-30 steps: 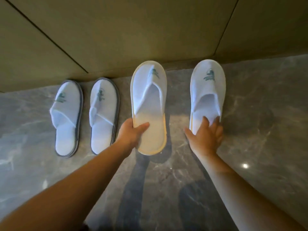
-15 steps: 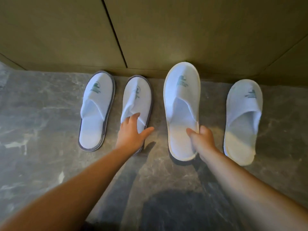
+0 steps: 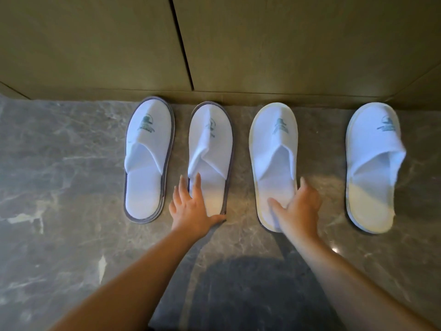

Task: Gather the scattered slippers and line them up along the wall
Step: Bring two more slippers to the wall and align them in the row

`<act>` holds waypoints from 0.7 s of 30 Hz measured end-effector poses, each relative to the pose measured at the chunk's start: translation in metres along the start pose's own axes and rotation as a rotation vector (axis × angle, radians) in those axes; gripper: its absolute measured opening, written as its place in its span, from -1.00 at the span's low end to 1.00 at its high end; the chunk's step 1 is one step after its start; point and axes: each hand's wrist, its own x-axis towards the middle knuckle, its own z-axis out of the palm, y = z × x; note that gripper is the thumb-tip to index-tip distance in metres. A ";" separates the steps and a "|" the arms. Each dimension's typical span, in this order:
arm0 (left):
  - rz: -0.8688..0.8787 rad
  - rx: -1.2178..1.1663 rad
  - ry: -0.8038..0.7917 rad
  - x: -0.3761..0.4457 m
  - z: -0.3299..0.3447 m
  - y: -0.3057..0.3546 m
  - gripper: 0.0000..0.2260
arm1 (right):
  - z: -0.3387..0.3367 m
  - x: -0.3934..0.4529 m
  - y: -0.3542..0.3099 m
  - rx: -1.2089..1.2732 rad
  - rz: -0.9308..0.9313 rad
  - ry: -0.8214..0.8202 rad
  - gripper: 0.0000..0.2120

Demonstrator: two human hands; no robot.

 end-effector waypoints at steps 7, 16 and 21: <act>0.010 0.029 0.037 0.003 0.008 -0.001 0.09 | 0.033 -0.023 0.004 -0.296 -0.094 -0.100 0.04; 0.032 -0.005 0.058 0.005 0.012 0.002 0.01 | 0.040 -0.018 0.005 -0.271 -0.171 -0.069 -0.18; 0.033 -0.018 0.069 0.005 0.012 0.002 -0.02 | 0.041 -0.017 0.003 -0.273 -0.160 -0.078 -0.21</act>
